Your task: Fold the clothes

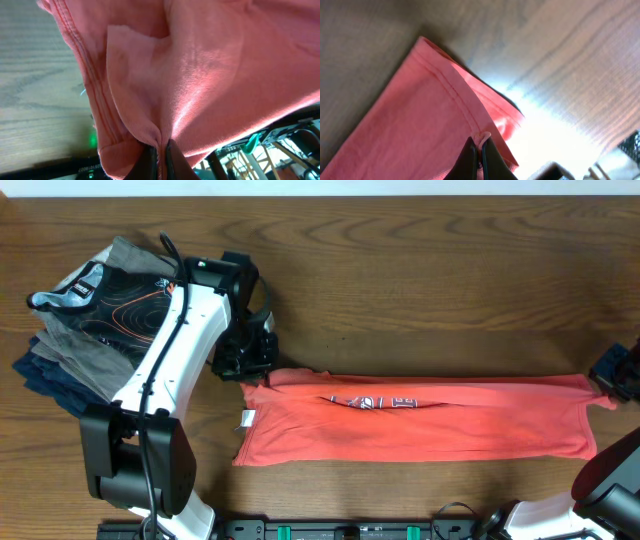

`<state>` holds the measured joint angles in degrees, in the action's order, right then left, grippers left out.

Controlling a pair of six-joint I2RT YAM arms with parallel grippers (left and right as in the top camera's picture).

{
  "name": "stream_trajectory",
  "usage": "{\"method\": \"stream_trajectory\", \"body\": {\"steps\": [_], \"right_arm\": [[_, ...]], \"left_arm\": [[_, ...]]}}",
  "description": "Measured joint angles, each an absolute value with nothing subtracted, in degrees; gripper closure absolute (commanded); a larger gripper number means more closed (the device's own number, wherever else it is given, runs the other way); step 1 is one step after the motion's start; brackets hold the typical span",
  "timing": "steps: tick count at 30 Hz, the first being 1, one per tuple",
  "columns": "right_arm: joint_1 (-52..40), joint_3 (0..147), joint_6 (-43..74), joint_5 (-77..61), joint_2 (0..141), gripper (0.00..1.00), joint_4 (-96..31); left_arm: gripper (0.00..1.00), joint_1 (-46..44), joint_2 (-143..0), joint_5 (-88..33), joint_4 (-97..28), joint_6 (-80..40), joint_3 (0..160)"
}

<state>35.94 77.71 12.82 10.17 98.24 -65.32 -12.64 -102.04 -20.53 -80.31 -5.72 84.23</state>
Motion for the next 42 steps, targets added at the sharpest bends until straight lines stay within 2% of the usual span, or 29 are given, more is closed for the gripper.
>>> {"method": "stream_trajectory", "body": {"steps": [13, 14, 15, 16, 17, 18, 19, 28, 35, 42], "right_arm": [[36.3, 71.6, 13.4, 10.5, 98.2, 0.98, -64.0], [36.3, 71.5, 13.5, 10.5, 98.2, 0.91, -64.0], [36.3, 71.4, 13.8, 10.5, 98.2, 0.64, -63.9], [36.3, 71.4, 13.9, 10.6, 98.2, 0.43, -63.9], [36.3, 71.4, 13.9, 10.8, 98.2, 0.3, -63.8], [36.4, 71.4, 13.9, 10.9, 98.2, 0.22, -63.8], [36.4, 71.4, 14.0, 11.0, 98.2, 0.18, -63.9], [36.4, 71.4, 13.2, 10.9, 98.2, 0.07, -62.6], [36.4, 70.7, 9.4, 9.2, 98.2, 0.07, -59.9], [36.4, 64.0, 1.7, 5.3, 98.2, 0.09, -53.1]], "left_arm": [[0.94, -12.6, -102.0, -20.2, -79.5, -5.7, 74.9], [0.94, -12.6, -102.0, -20.2, -79.5, -5.7, 74.5], [0.9, -12.6, -102.0, -20.2, -79.5, -5.7, 74.0], [0.67, -12.6, -102.0, -20.1, -79.6, -5.7, 73.6], [0.48, -12.6, -102.0, -20.1, -79.8, -5.2, 73.3], [0.38, -12.6, -102.0, -19.9, -80.1, -5.3, 73.0], [0.38, -12.6, -102.0, -19.7, -80.6, -5.3, 72.8], [0.38, -12.6, -102.0, -19.2, -80.7, -5.3, 72.6], [0.38, -12.9, -102.0, -20.4, -76.8, -5.3, 72.6], [0.4, -13.4, -102.0, -20.9, -74.3, -5.3, 72.6]]}}
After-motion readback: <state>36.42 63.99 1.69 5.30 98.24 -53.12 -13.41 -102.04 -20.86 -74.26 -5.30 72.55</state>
